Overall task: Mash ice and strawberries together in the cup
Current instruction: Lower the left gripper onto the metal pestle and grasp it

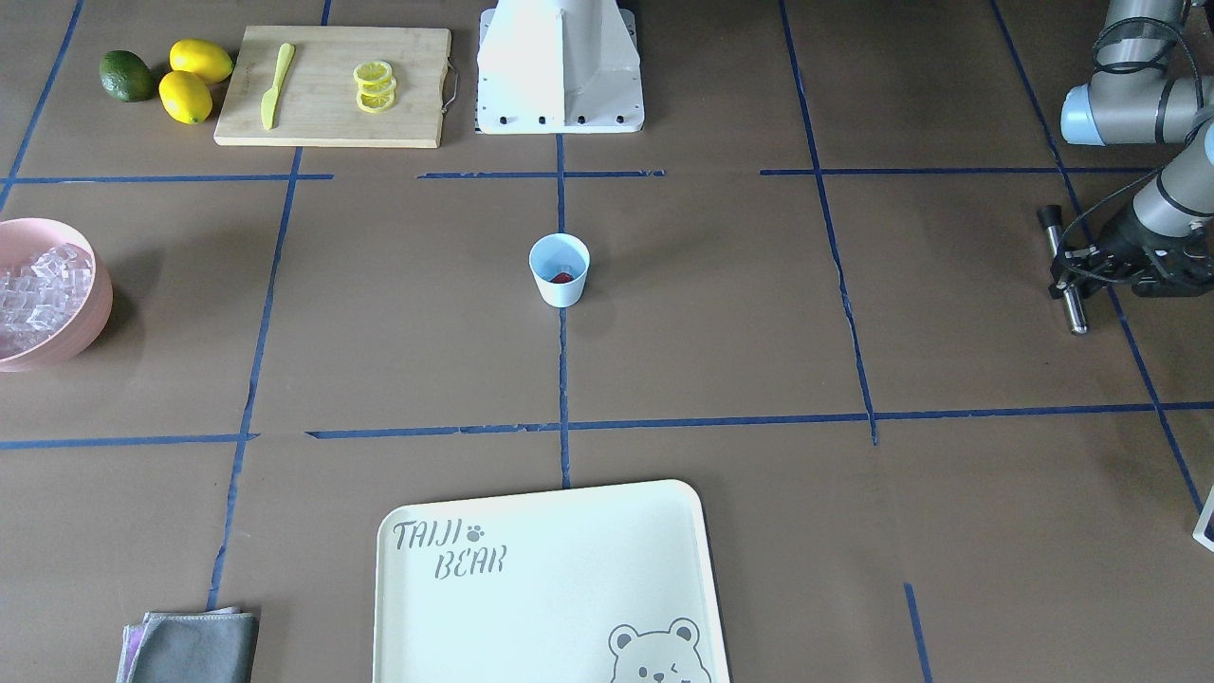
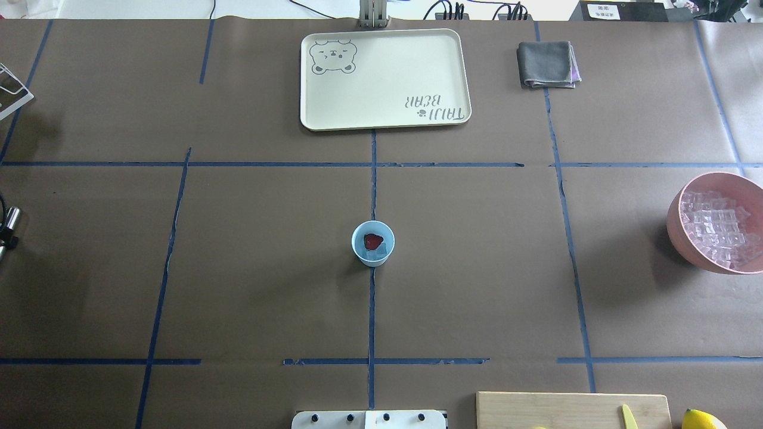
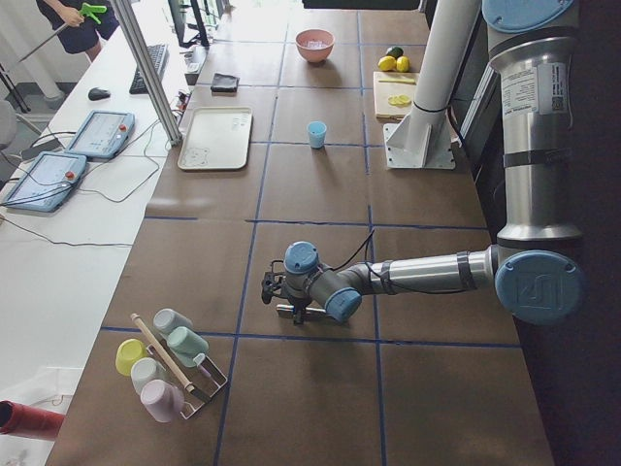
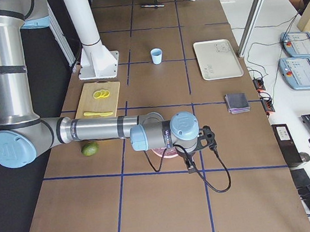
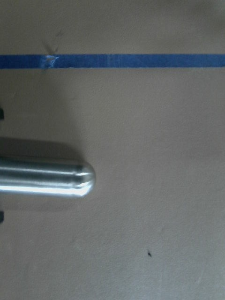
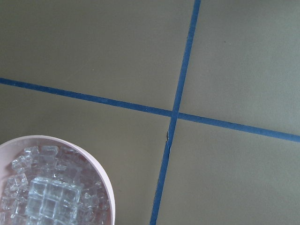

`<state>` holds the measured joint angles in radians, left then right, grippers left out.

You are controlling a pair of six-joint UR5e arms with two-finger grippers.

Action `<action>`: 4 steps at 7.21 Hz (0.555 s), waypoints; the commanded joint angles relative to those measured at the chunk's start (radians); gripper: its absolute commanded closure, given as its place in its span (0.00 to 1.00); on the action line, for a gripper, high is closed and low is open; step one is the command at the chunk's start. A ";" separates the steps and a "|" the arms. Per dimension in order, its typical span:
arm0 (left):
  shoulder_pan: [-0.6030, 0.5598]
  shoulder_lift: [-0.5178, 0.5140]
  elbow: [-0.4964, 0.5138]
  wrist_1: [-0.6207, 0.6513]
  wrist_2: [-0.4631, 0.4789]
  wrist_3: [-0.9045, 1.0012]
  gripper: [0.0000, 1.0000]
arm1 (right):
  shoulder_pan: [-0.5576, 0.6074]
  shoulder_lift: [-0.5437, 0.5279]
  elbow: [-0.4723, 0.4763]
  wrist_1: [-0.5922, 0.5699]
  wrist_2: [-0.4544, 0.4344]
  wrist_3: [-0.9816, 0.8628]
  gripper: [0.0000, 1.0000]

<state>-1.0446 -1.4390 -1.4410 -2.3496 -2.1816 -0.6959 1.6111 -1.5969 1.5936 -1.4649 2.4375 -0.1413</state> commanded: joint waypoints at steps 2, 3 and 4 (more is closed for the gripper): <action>0.005 0.000 -0.069 0.006 -0.001 0.001 1.00 | 0.001 0.000 0.000 0.000 0.000 0.000 0.01; 0.005 0.002 -0.147 0.010 -0.001 0.001 1.00 | 0.000 0.000 0.002 0.000 0.000 0.000 0.01; 0.003 0.005 -0.251 0.010 0.035 0.006 1.00 | 0.000 0.002 0.006 0.000 0.002 0.002 0.01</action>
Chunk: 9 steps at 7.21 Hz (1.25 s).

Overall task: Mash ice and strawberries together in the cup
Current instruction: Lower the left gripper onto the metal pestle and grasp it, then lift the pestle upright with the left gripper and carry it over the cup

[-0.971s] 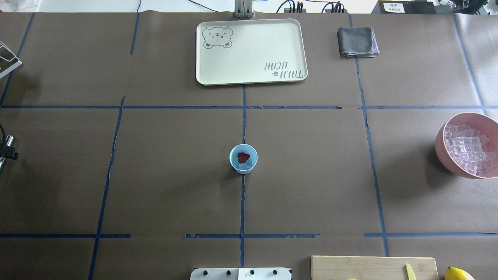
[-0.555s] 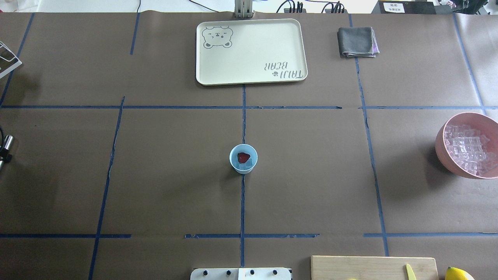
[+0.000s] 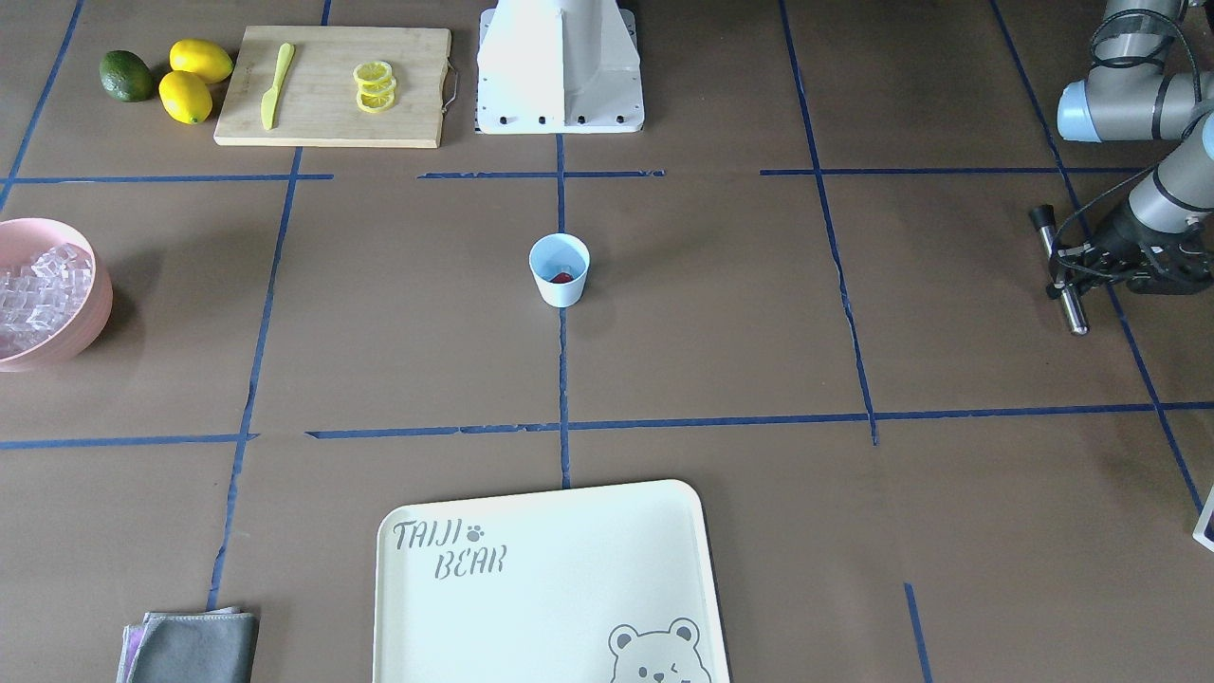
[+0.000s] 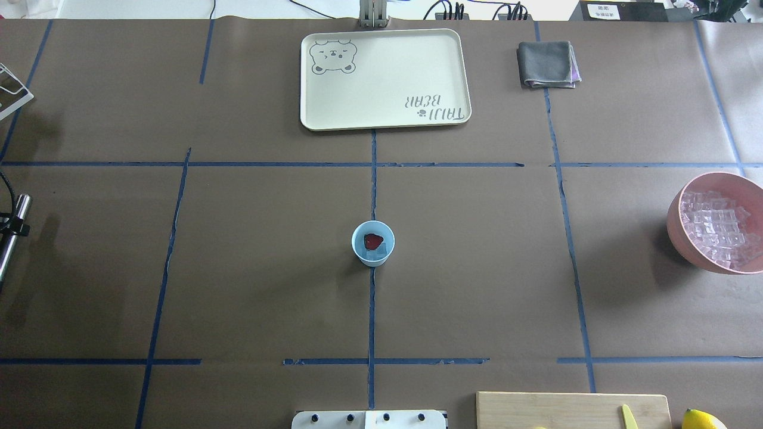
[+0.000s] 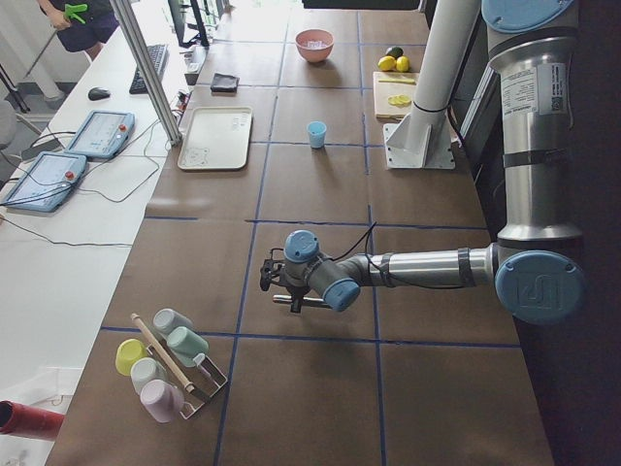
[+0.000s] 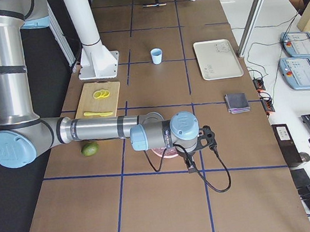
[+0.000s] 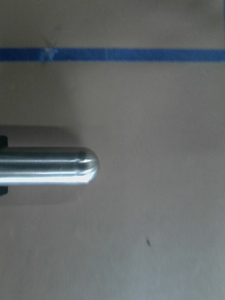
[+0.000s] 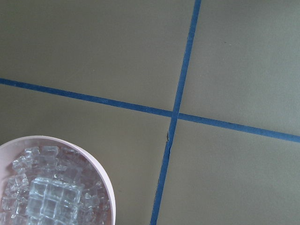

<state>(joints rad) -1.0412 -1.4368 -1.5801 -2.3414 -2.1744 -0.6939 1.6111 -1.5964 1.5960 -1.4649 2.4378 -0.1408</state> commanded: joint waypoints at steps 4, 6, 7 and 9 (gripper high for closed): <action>0.018 -0.039 -0.439 -0.001 0.216 0.059 1.00 | 0.001 0.019 0.047 0.000 0.007 0.000 0.01; 0.143 -0.101 -0.530 -0.007 0.408 0.062 1.00 | 0.000 0.019 0.053 -0.003 0.009 0.000 0.01; 0.284 -0.147 -0.523 -0.057 0.605 0.056 1.00 | 0.000 0.019 0.055 -0.003 0.009 0.000 0.01; 0.438 -0.189 -0.526 -0.241 0.854 -0.002 1.00 | 0.000 0.018 0.053 -0.002 0.009 0.000 0.01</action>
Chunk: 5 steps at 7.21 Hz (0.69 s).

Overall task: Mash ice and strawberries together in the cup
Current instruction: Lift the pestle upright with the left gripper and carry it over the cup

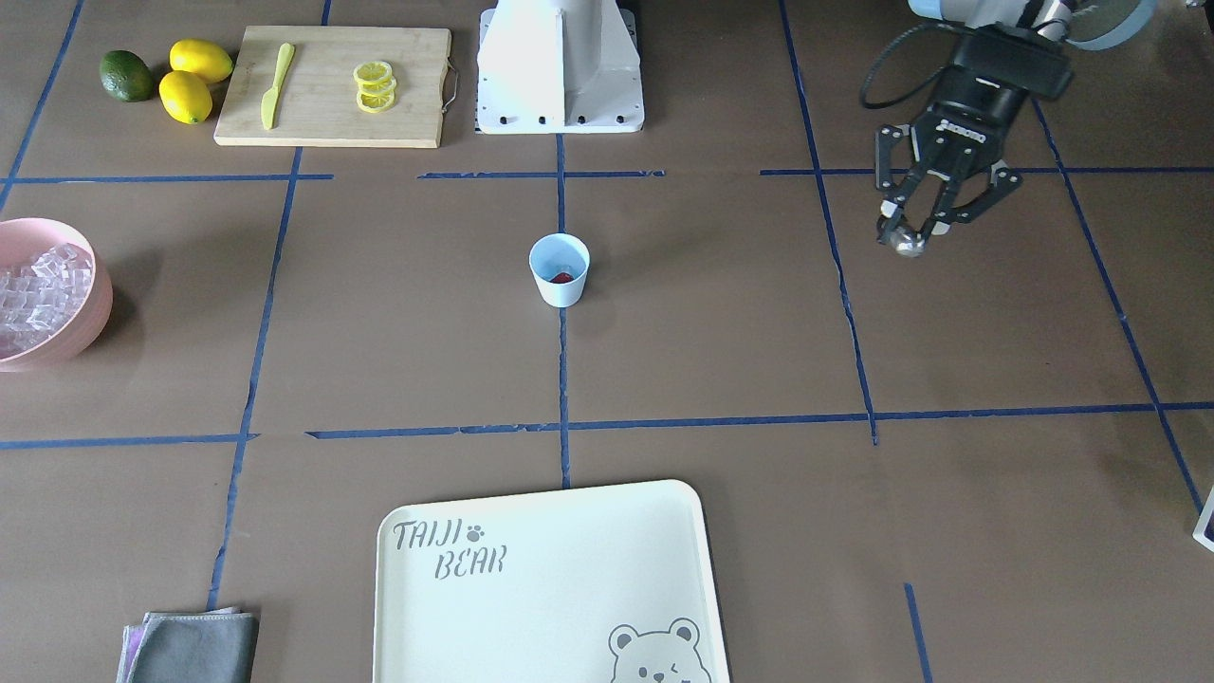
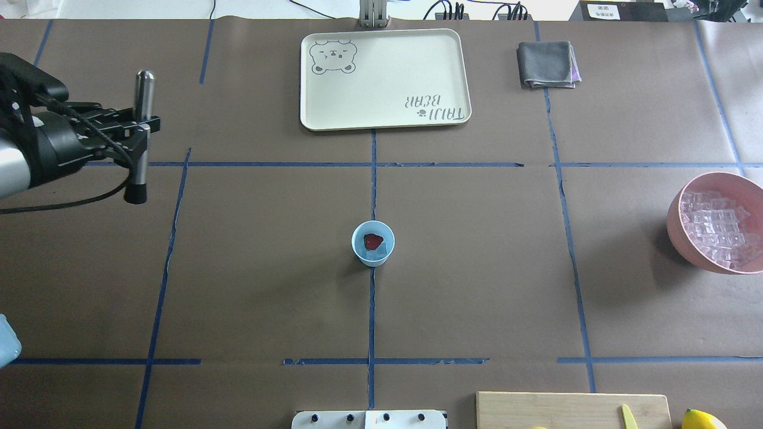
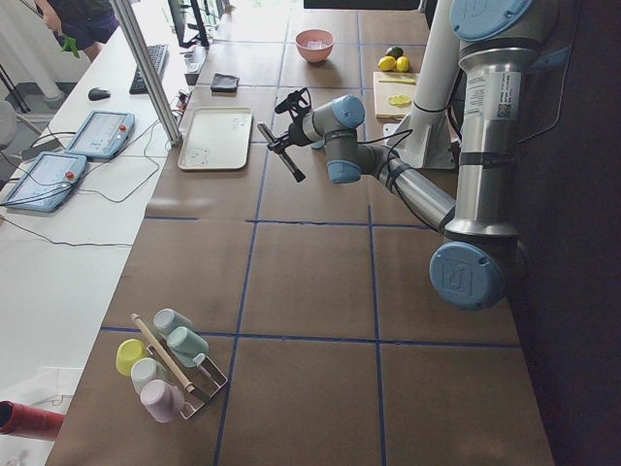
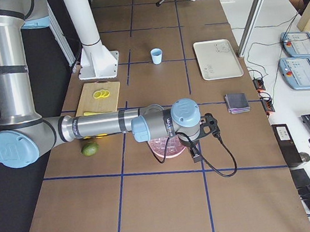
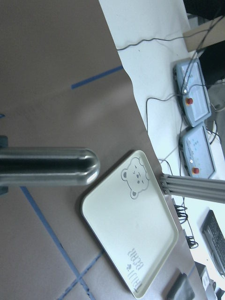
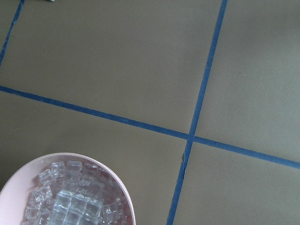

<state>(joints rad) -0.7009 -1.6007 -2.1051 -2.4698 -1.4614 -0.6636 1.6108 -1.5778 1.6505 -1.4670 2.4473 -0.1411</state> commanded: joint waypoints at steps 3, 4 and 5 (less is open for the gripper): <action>0.324 -0.112 0.014 -0.311 0.429 -0.010 1.00 | 0.000 -0.001 -0.006 -0.001 -0.002 0.000 0.01; 0.453 -0.140 0.042 -0.396 0.532 0.087 1.00 | 0.000 -0.001 -0.006 -0.001 -0.002 0.000 0.01; 0.495 -0.213 0.139 -0.482 0.571 0.161 1.00 | 0.000 -0.001 -0.009 -0.004 -0.002 0.000 0.01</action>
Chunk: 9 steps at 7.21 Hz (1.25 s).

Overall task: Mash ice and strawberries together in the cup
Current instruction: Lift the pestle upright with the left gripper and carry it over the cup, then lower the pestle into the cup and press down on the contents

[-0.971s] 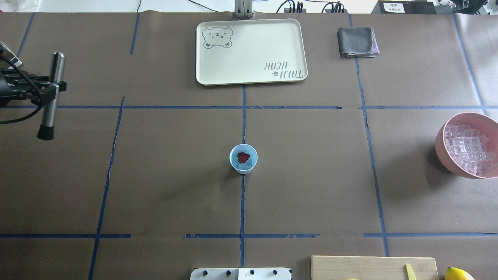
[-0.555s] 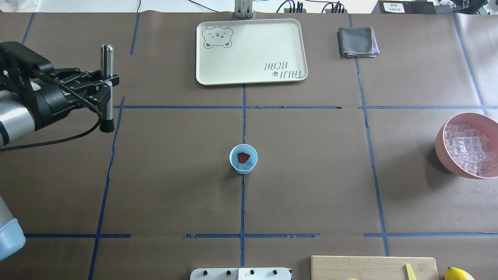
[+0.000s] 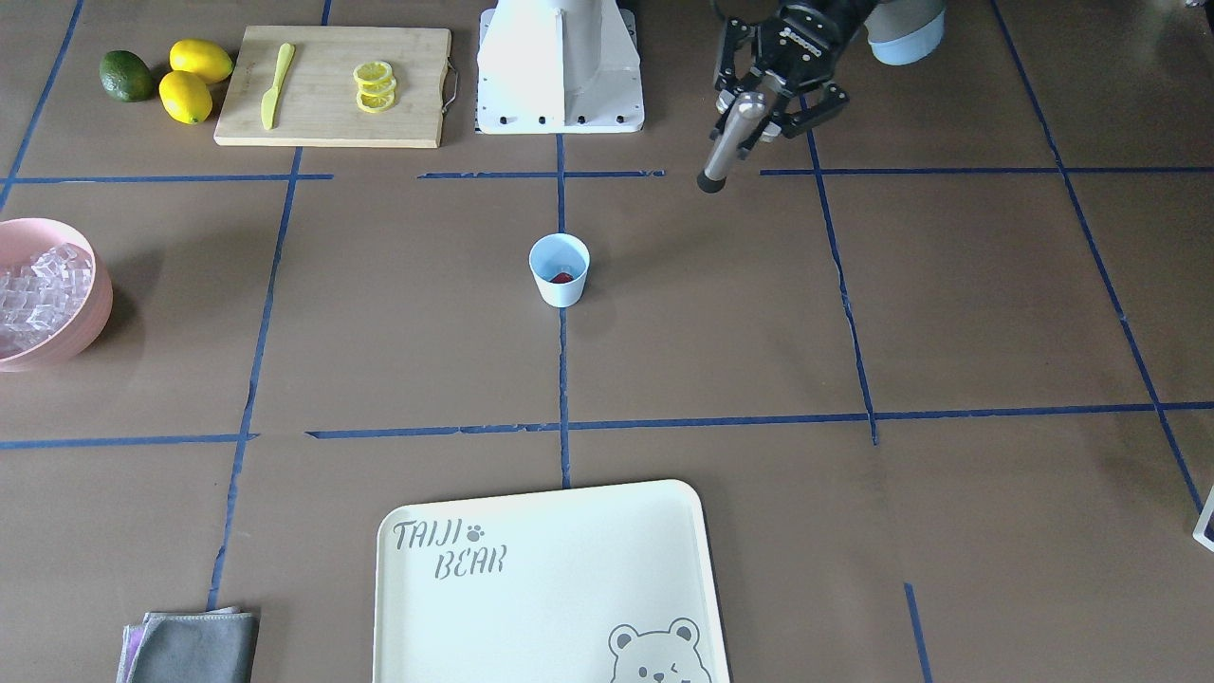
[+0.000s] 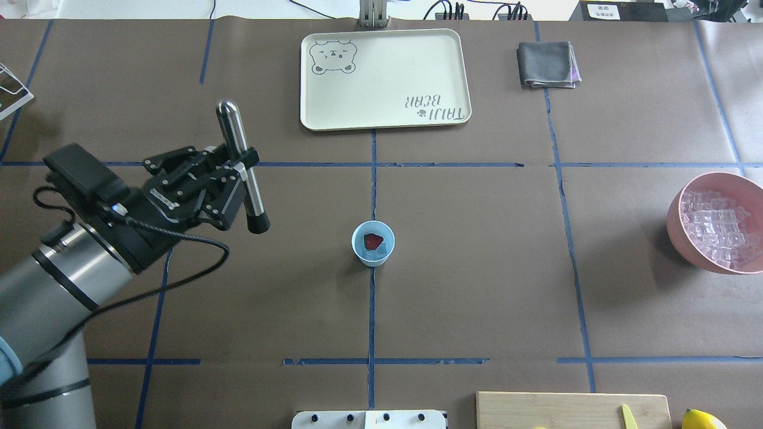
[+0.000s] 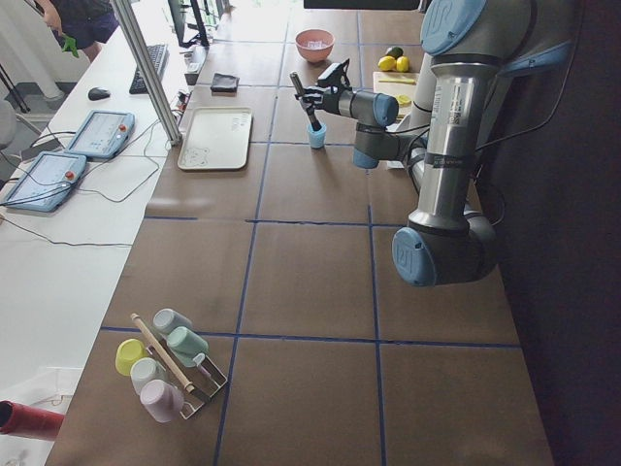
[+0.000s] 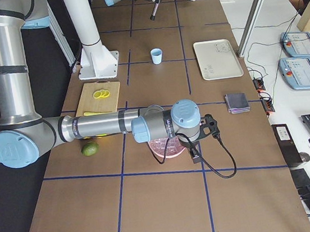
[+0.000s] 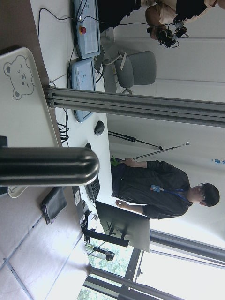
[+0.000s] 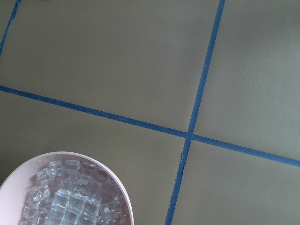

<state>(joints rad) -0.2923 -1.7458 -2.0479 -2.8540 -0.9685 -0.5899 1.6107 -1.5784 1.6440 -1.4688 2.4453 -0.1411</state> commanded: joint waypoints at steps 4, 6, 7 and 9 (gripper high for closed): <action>0.153 -0.216 0.282 -0.172 0.174 0.096 1.00 | 0.000 -0.009 -0.004 -0.005 0.000 0.000 0.01; 0.145 -0.285 0.342 -0.195 0.175 0.096 1.00 | 0.000 -0.011 -0.010 -0.005 -0.002 -0.002 0.01; 0.119 -0.328 0.414 -0.244 0.175 0.096 1.00 | 0.000 -0.011 -0.013 -0.005 -0.003 -0.002 0.01; 0.094 -0.362 0.482 -0.301 0.174 0.096 1.00 | 0.000 -0.011 -0.015 -0.005 -0.005 -0.002 0.01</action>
<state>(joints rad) -0.1866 -2.0899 -1.5996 -3.1245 -0.7942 -0.4939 1.6107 -1.5891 1.6314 -1.4742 2.4419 -0.1426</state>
